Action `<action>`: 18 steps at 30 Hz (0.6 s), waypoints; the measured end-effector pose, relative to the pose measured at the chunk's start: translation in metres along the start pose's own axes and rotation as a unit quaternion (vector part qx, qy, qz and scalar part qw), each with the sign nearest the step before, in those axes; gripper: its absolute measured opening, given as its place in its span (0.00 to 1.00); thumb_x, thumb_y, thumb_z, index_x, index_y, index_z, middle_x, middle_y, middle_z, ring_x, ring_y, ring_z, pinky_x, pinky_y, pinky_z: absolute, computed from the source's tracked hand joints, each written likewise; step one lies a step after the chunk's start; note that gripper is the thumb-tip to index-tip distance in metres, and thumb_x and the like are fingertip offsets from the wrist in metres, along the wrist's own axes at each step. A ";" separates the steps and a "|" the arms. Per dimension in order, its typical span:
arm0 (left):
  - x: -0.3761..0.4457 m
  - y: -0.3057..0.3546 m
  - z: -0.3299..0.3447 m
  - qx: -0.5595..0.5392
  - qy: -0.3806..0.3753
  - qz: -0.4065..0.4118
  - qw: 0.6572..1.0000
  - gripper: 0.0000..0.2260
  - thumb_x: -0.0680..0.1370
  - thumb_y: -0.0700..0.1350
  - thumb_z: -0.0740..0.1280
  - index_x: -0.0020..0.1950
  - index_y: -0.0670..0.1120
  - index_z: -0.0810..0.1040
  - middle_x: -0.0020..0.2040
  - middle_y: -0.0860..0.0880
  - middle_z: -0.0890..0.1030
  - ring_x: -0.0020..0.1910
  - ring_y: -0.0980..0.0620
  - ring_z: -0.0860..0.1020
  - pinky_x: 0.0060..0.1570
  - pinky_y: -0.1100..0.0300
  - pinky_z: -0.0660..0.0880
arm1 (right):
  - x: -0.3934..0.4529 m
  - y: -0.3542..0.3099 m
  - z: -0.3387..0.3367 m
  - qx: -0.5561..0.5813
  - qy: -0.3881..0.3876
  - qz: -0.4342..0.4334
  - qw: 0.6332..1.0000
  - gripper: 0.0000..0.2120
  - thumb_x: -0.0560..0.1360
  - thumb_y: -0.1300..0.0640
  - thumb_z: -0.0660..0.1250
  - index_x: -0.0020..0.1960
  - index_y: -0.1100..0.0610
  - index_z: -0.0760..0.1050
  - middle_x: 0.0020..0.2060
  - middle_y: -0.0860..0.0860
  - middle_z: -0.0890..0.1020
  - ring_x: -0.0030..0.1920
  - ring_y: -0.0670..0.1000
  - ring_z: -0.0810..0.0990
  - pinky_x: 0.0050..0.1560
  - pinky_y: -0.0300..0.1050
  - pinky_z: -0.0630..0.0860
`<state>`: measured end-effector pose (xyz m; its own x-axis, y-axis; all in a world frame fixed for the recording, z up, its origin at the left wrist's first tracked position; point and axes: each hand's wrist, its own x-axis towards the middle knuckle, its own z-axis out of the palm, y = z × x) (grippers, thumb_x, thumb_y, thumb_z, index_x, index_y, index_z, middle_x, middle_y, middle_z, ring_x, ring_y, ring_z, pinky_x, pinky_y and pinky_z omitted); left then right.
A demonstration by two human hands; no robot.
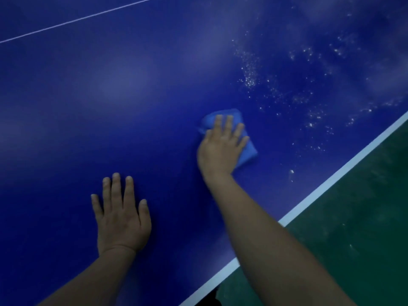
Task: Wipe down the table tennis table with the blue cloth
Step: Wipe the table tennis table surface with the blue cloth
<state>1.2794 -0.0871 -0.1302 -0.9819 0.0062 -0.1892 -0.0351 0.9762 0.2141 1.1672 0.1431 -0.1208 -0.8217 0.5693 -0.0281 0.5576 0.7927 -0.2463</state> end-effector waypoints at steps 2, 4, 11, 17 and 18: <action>0.000 0.001 -0.001 0.004 -0.002 -0.002 1.000 0.32 0.81 0.58 0.46 0.81 0.43 0.55 0.83 0.44 0.49 0.81 0.48 0.41 0.78 0.43 0.38 | -0.025 -0.017 0.008 -0.004 -0.045 -0.102 0.994 0.24 0.84 0.49 0.52 0.80 0.50 0.59 0.80 0.51 0.58 0.80 0.60 0.52 0.77 0.64 0.46; 0.000 0.003 -0.002 0.001 0.001 -0.003 1.000 0.32 0.81 0.58 0.46 0.81 0.43 0.54 0.83 0.44 0.49 0.81 0.49 0.41 0.78 0.44 0.37 | -0.023 0.007 0.004 -0.004 -0.063 -0.121 0.991 0.24 0.85 0.48 0.51 0.80 0.49 0.58 0.80 0.50 0.58 0.80 0.60 0.52 0.77 0.63 0.46; -0.002 0.006 -0.005 -0.004 -0.002 -0.006 1.000 0.32 0.81 0.58 0.45 0.82 0.43 0.54 0.83 0.44 0.49 0.81 0.49 0.40 0.78 0.44 0.37 | 0.038 0.201 -0.060 -0.010 -0.021 0.181 0.983 0.26 0.85 0.48 0.47 0.82 0.50 0.51 0.81 0.51 0.53 0.80 0.60 0.48 0.77 0.66 0.46; -0.001 0.006 -0.006 0.005 -0.012 -0.008 1.000 0.32 0.80 0.58 0.44 0.82 0.45 0.52 0.83 0.45 0.47 0.81 0.51 0.38 0.78 0.44 0.36 | -0.017 0.157 -0.038 -0.046 -0.027 0.026 0.998 0.25 0.84 0.49 0.50 0.80 0.52 0.58 0.80 0.53 0.58 0.79 0.62 0.53 0.76 0.66 0.49; -0.002 0.005 -0.006 0.006 -0.013 -0.007 1.000 0.32 0.80 0.58 0.44 0.82 0.45 0.53 0.83 0.45 0.47 0.81 0.51 0.38 0.78 0.44 0.36 | -0.041 0.145 -0.034 -0.055 -0.039 -0.049 0.997 0.25 0.83 0.49 0.51 0.79 0.52 0.60 0.79 0.53 0.60 0.79 0.63 0.55 0.76 0.66 0.50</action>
<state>1.2801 -0.0836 -0.1232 -0.9763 -0.0022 -0.2165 -0.0465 0.9787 0.2000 1.2856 0.2418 -0.1224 -0.8766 0.4734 -0.0860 0.4811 0.8647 -0.1441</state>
